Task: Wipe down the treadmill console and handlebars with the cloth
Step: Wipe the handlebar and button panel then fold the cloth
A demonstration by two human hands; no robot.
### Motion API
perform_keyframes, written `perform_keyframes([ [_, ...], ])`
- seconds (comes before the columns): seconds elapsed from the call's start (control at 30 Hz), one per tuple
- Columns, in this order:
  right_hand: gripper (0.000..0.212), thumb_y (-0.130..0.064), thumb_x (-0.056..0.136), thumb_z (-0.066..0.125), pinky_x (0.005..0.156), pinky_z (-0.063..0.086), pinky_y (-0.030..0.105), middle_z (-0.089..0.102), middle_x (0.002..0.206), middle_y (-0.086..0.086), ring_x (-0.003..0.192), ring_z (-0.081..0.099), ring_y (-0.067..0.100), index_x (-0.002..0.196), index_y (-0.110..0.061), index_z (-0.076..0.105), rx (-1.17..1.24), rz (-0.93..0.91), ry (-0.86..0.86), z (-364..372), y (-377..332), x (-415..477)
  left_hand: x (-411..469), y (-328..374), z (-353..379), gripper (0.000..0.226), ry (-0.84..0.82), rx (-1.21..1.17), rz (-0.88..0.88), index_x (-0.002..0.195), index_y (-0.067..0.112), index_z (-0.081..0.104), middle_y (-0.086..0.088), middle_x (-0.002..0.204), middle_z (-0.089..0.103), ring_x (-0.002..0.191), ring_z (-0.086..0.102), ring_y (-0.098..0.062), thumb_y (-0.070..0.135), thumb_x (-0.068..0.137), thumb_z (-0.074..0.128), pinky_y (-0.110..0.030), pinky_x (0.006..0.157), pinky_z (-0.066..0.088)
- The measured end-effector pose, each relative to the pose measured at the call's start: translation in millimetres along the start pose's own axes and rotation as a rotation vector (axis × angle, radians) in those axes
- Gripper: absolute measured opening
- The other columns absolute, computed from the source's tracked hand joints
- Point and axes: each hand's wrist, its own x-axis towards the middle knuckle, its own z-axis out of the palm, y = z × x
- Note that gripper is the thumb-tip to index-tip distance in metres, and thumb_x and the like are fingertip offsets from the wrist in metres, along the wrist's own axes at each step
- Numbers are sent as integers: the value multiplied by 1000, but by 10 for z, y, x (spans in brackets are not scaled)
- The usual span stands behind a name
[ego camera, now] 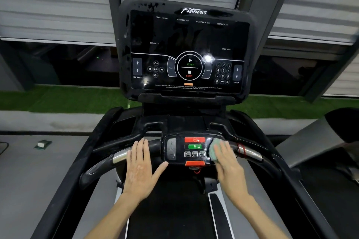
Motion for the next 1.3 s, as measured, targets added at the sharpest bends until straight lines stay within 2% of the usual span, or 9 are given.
perform_keyframes([
  [0.1,77,16,62,80,98,48,49,48,141,14,132,44,32,133,-3,55,-62,-44,-54,48,-55,-283,3,-6,-4,99,0,4,4,152,-1,24,-20,157,30,149,20,-32,77,91,14,-49,120,19],
  [0.2,80,18,56,82,90,53,43,51,138,12,128,48,31,129,-3,58,-78,-47,-100,22,-63,-364,8,0,-4,99,2,-9,2,151,-1,25,-20,156,31,148,22,-33,77,92,15,-49,119,20],
  [0.33,74,15,65,79,94,51,45,44,143,7,130,47,30,132,-5,56,-4,-9,-71,56,-205,-182,-1,5,-14,98,4,-10,5,151,-2,26,-20,156,32,148,23,-33,76,92,16,-50,119,22],
  [0.47,73,11,76,72,106,41,47,37,149,7,140,32,27,141,-7,46,36,18,-50,237,-576,187,-6,12,-38,99,1,-16,5,151,-2,27,-21,156,32,148,22,-33,77,92,14,-49,119,21],
  [0.63,73,7,81,68,114,29,44,33,153,11,144,23,27,146,-8,37,31,-143,-136,488,-974,264,-6,-1,-39,100,-15,-24,7,151,-1,28,-20,156,33,148,23,-32,78,91,11,-49,120,24],
  [0.8,82,5,68,80,113,29,39,42,148,6,141,32,21,141,-11,44,-35,-341,-241,417,-891,41,-15,-62,-58,103,-32,2,56,151,-1,28,-20,155,34,147,25,-33,80,89,15,-48,119,25],
  [0.9,83,6,65,80,112,27,41,45,146,9,138,38,25,139,-10,46,-77,-343,-214,383,-992,359,-21,-53,-78,103,-37,6,54,151,-2,28,-20,155,34,147,25,-33,78,86,29,-47,119,24],
  [1.03,84,12,64,77,109,28,42,45,145,13,136,41,29,139,-6,46,-76,-261,-197,422,-1113,615,-19,-45,-94,104,-49,3,50,152,-1,26,-19,156,32,148,23,-33,77,84,34,-46,120,19],
  [1.3,82,9,58,81,109,32,40,51,141,11,134,44,25,133,-8,54,-101,-493,-311,293,-994,268,-14,-68,-79,111,-63,-4,69,153,0,21,-19,158,28,149,18,-33,78,77,42,-50,121,20],
])
